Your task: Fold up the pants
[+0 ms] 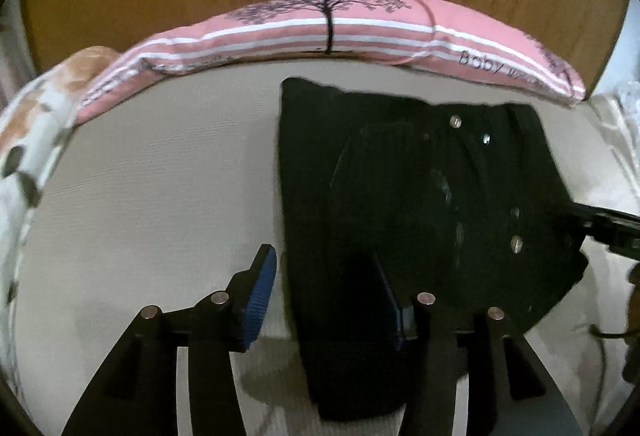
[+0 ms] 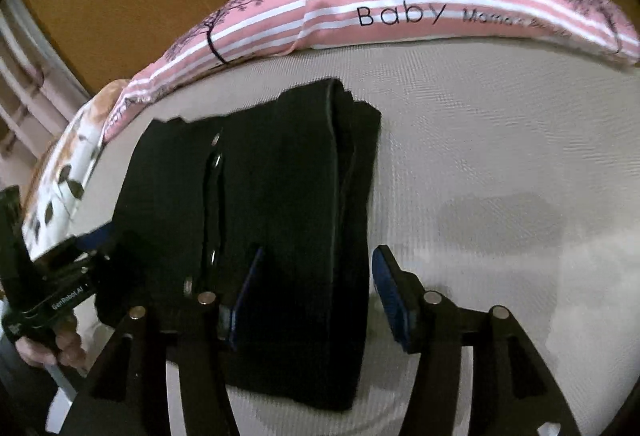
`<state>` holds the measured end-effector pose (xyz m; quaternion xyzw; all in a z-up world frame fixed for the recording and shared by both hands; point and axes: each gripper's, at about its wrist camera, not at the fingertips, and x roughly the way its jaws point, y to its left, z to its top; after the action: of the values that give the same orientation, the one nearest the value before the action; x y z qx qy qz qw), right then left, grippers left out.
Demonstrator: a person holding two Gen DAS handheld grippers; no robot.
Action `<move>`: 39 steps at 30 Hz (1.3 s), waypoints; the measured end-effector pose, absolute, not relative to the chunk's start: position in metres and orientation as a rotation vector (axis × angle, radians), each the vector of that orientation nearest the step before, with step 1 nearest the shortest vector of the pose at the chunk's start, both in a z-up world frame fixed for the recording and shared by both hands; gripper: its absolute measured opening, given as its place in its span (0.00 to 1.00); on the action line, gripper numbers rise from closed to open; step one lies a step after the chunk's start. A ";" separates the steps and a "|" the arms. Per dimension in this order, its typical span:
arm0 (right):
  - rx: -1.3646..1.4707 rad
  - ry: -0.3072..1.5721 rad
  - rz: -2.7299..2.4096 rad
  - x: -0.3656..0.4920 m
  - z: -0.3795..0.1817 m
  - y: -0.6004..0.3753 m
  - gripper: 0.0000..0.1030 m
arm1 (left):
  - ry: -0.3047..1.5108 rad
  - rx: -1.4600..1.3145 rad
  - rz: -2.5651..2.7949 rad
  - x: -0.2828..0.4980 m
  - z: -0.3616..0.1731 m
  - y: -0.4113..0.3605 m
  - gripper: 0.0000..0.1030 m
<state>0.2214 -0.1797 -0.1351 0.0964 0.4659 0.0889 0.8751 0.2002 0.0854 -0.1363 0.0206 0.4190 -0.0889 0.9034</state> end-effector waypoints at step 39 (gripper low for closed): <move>0.013 0.742 0.023 0.073 -0.074 -0.101 0.99 | 0.749 0.007 0.032 0.049 -0.092 0.093 0.68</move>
<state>0.0733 -0.1013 -0.0744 0.0065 0.3624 0.0113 0.9319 0.0487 0.0930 -0.0924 0.0035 0.3658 0.0157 0.9306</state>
